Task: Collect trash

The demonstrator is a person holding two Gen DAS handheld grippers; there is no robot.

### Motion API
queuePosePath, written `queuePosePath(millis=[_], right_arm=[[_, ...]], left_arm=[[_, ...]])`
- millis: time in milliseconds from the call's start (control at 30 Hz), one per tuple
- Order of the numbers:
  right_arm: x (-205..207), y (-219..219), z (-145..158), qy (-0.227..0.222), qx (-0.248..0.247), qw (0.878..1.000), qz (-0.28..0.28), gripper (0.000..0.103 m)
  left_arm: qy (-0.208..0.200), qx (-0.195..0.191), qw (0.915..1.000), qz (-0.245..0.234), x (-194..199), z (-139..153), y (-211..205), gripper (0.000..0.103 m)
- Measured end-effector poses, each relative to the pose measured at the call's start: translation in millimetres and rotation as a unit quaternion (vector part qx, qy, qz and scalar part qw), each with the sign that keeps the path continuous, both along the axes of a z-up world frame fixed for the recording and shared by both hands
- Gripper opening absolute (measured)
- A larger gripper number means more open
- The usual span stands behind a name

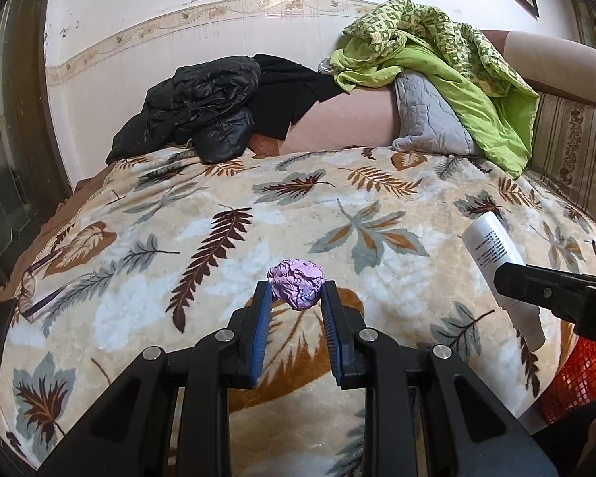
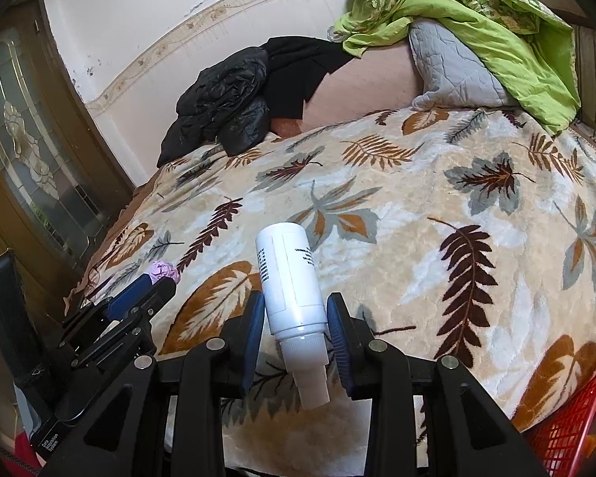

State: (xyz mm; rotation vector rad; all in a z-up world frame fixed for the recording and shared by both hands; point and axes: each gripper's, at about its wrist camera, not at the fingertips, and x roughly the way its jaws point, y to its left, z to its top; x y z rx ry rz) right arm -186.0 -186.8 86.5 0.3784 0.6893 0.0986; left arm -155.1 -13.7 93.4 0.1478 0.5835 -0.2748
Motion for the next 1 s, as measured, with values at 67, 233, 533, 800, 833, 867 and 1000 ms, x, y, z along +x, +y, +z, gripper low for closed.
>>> queuePosePath(millis=[67,233,533,800,833,867,1000], right_arm=[[1.5,-0.1,-1.0,0.001,0.0,1.0,0.001,0.035],[2.8,0.9,-2.1,0.002,-0.002,1.0,0.001,0.035],[2.7,-2.6,-2.1,0.001,0.002,1.0,-0.004,0.035],[2.0,-3.5,-2.2,0.001,0.003,1.0,-0.003,0.035],[1.9,-3.6,-2.2,0.001,0.003,1.0,-0.003,0.035],[1.8,-3.5,-2.2,0.001,0.004,1.0,-0.004,0.035],[1.6,-4.1,-1.9,0.001,0.008,1.0,-0.005,0.035]], left_arm=[[-0.001,0.0,1.0,0.0,0.1,0.1,0.4,0.024],[-0.002,0.0,1.0,0.0,1.4,-0.2,0.9,0.024],[-0.002,0.001,1.0,0.0,2.5,-0.9,1.2,0.024],[-0.003,0.003,1.0,-0.001,3.9,-1.6,0.9,0.024],[-0.003,0.002,1.0,0.0,2.2,-1.4,0.0,0.024],[-0.003,0.002,1.0,-0.001,2.8,-1.6,0.1,0.024],[-0.003,0.002,1.0,-0.001,2.2,-1.7,-0.3,0.024]])
